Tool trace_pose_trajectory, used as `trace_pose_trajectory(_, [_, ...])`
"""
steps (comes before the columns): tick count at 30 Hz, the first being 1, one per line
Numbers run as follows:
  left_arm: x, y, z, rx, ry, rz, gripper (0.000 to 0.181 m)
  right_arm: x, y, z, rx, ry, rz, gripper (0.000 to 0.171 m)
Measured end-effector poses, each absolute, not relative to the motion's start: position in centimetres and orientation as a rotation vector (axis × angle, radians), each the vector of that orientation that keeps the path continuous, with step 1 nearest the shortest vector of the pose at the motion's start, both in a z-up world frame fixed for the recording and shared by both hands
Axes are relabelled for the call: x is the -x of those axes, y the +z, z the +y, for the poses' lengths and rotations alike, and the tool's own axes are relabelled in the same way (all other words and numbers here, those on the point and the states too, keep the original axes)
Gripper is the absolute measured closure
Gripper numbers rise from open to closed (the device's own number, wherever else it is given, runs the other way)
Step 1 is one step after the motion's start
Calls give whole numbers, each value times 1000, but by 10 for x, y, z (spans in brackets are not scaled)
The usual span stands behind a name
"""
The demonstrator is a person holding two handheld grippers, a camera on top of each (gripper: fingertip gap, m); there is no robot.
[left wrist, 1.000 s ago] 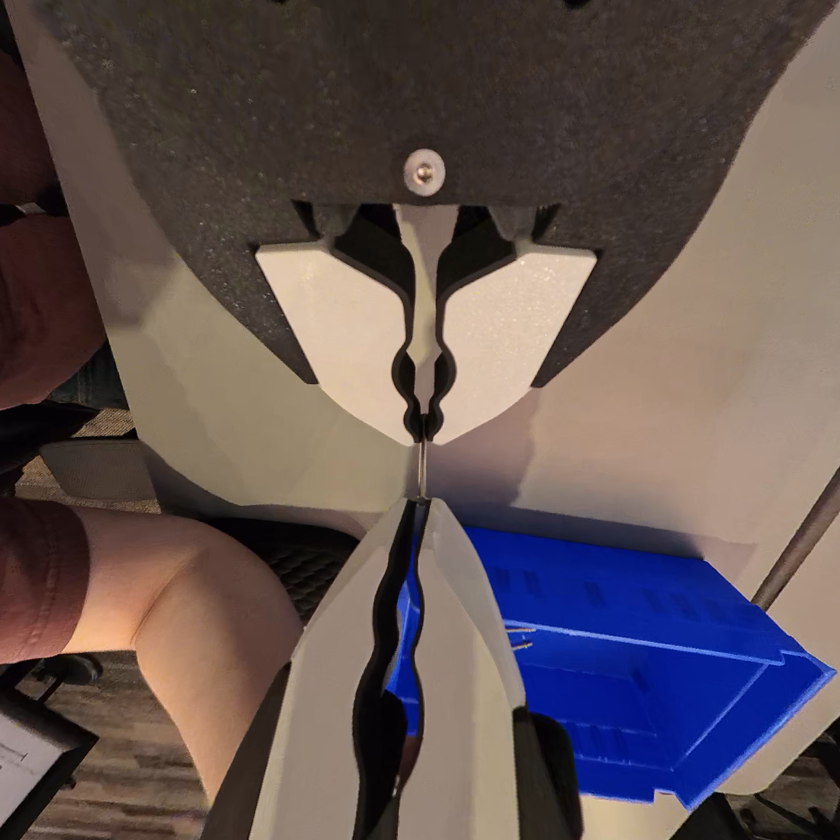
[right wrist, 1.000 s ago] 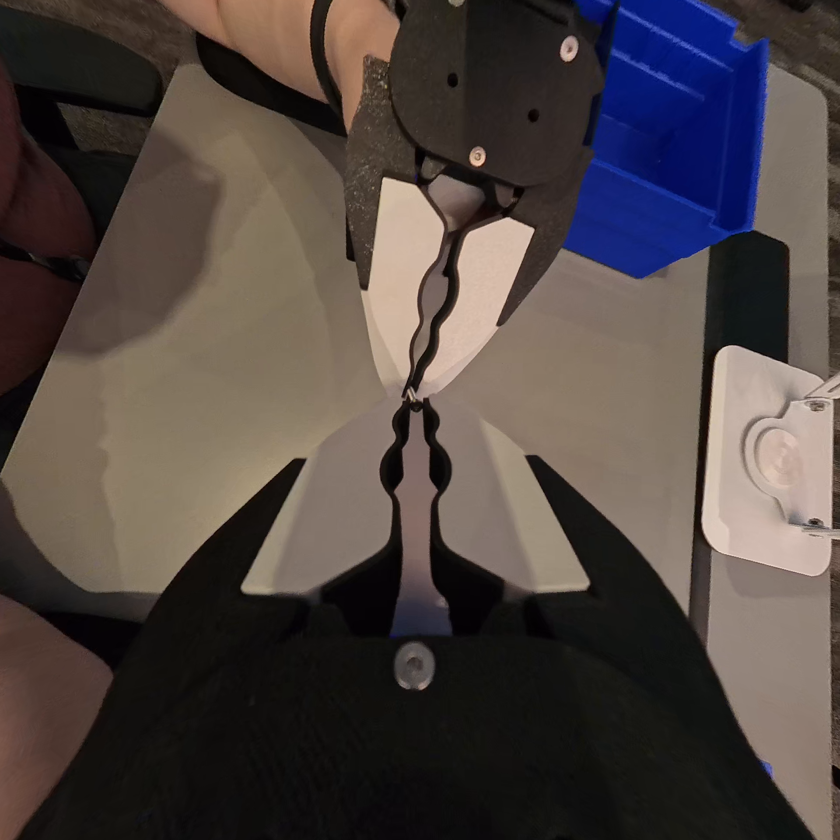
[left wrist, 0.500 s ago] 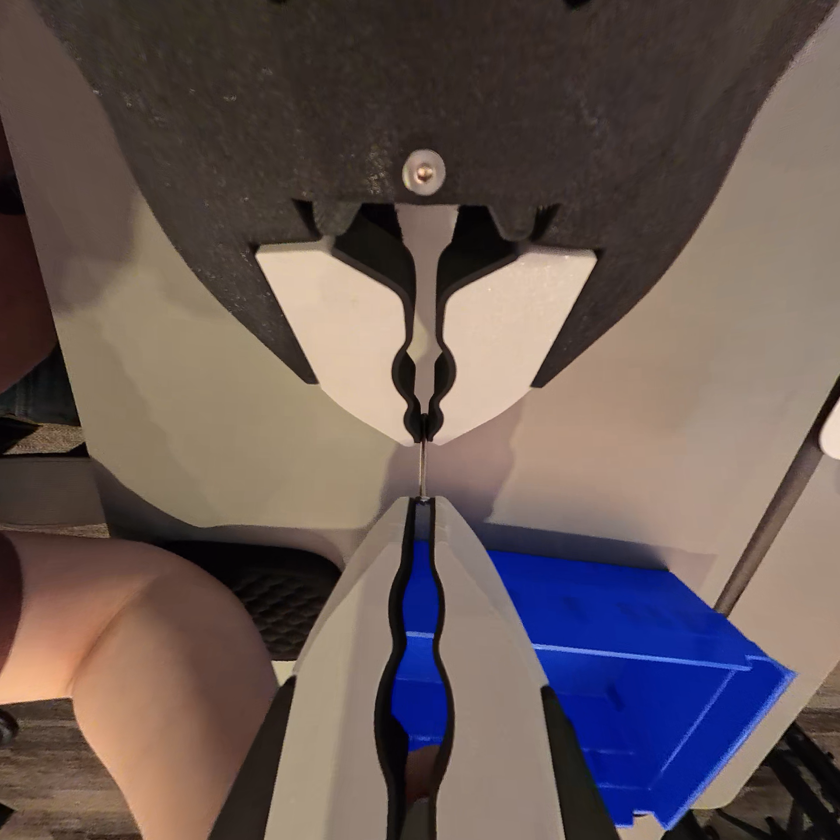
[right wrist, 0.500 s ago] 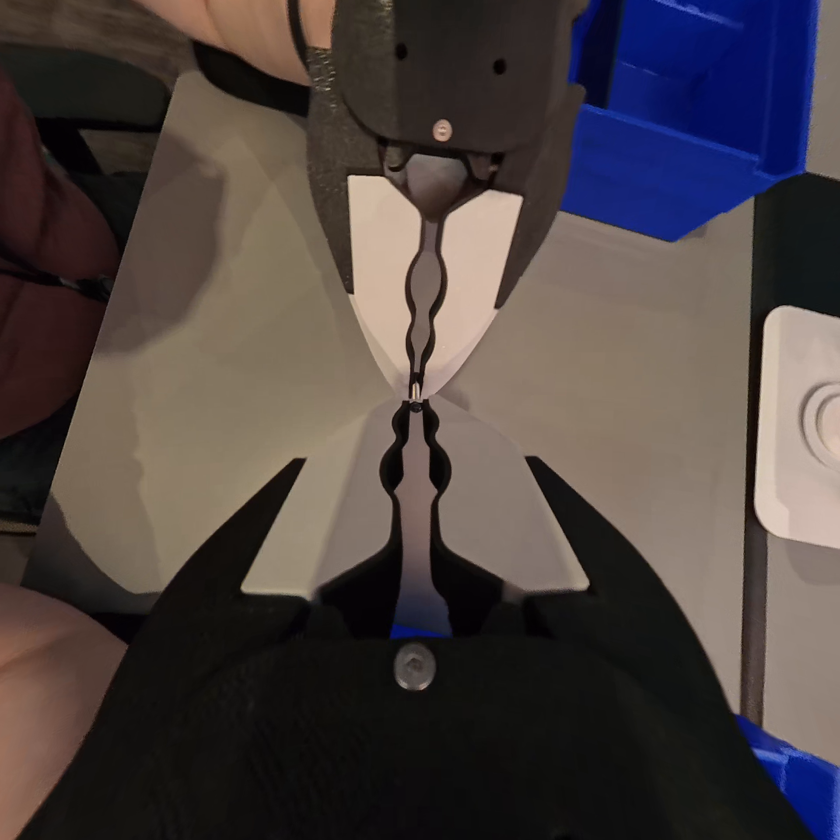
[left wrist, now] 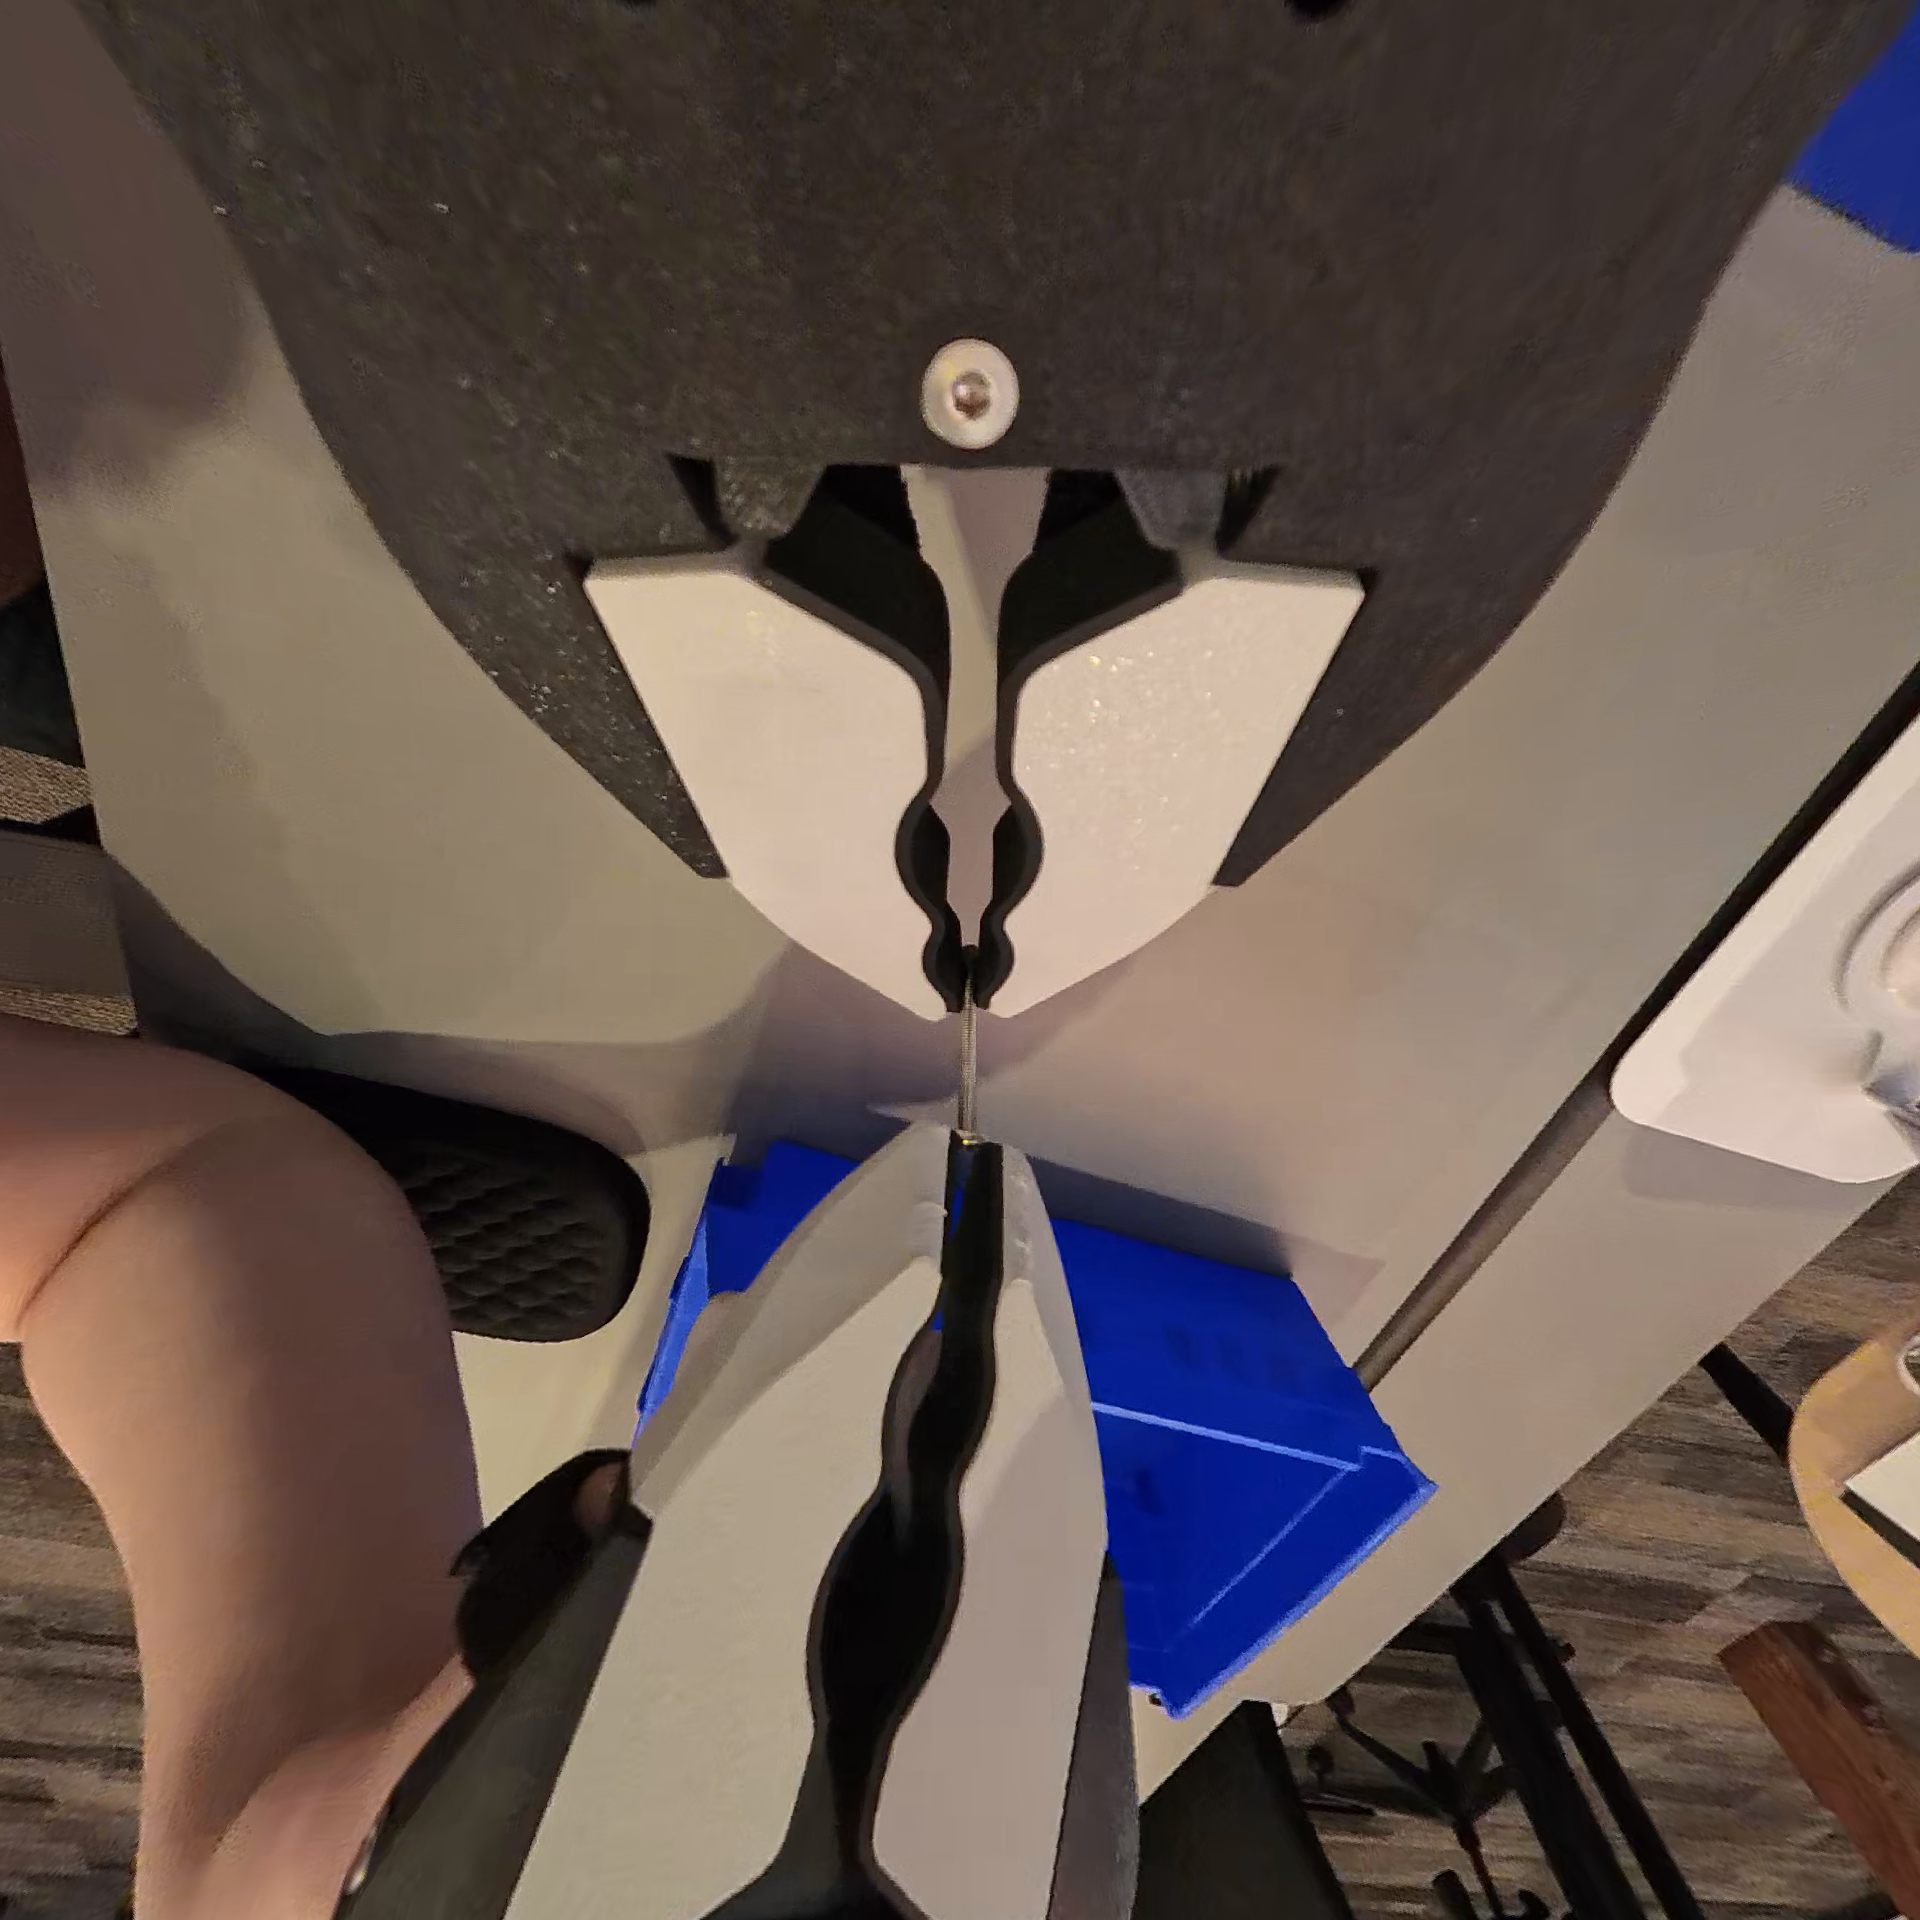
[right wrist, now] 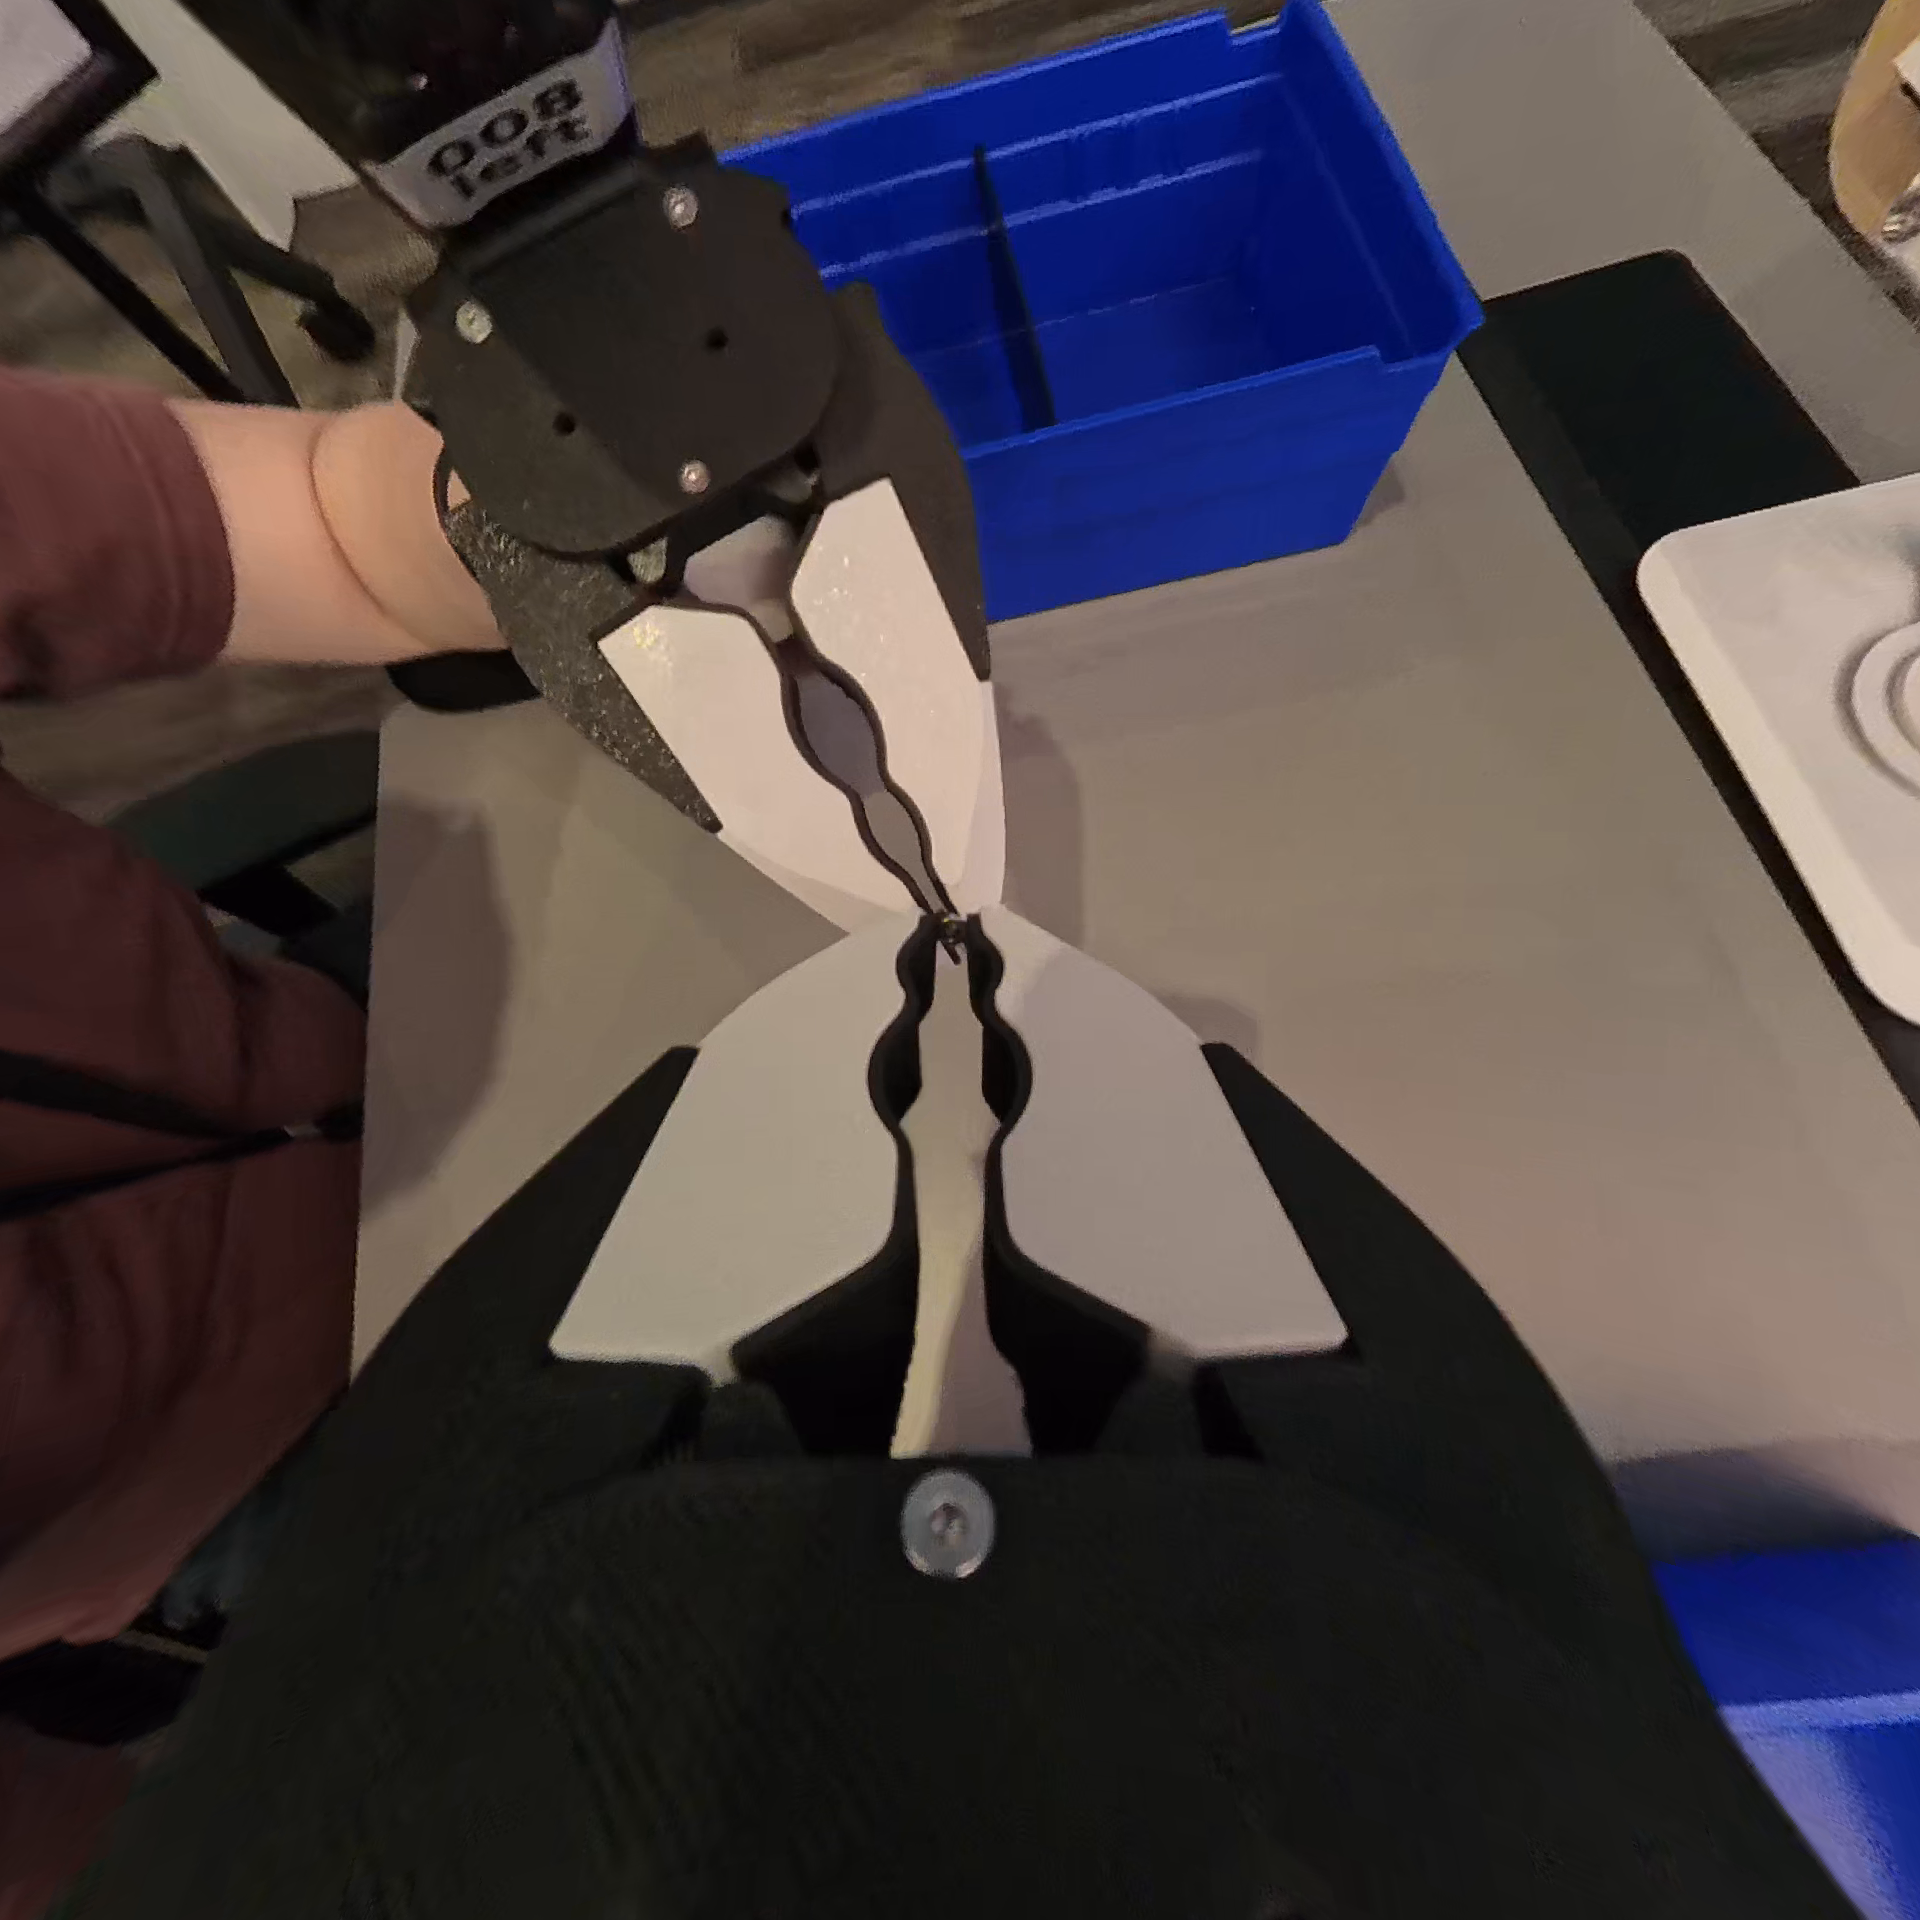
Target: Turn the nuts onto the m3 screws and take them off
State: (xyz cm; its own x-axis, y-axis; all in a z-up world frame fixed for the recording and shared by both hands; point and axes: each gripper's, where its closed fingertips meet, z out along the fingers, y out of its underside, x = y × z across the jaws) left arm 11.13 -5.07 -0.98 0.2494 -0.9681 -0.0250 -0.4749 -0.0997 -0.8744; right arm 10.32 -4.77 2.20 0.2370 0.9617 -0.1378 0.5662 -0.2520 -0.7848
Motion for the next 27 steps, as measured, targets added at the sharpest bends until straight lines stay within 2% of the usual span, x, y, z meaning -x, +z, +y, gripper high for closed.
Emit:
trace_pose_trajectory(5, [-110, -3, -50, 1687, -794, 1320, 179, -99, 27, -46, 1862, 854, -1389, 164])
trace_pose_trajectory(7, [-110, 1, -51, 1673, -809, 1309, 179, -98, 31, -44, 1820, 823, -1393, 151])
trace_pose_trajectory(13, [-106, 33, -54, 1528, -927, 1215, 179, -98, 67, -51, 1512, 784, -1417, 138])
trace_pose_trajectory(17, [-103, 54, -62, 1416, -1032, 1173, 179, -94, 95, -73, 1249, 921, -1421, 138])
trace_pose_trajectory(24, [-103, 69, -75, 1317, -1112, 1171, 179, -80, 110, -81, 1097, 1034, -1357, 132])
trace_pose_trajectory(27, [-103, 72, -78, 1301, -1131, 1165, 179, -72, 114, -86, 1055, 1158, -1311, 117])
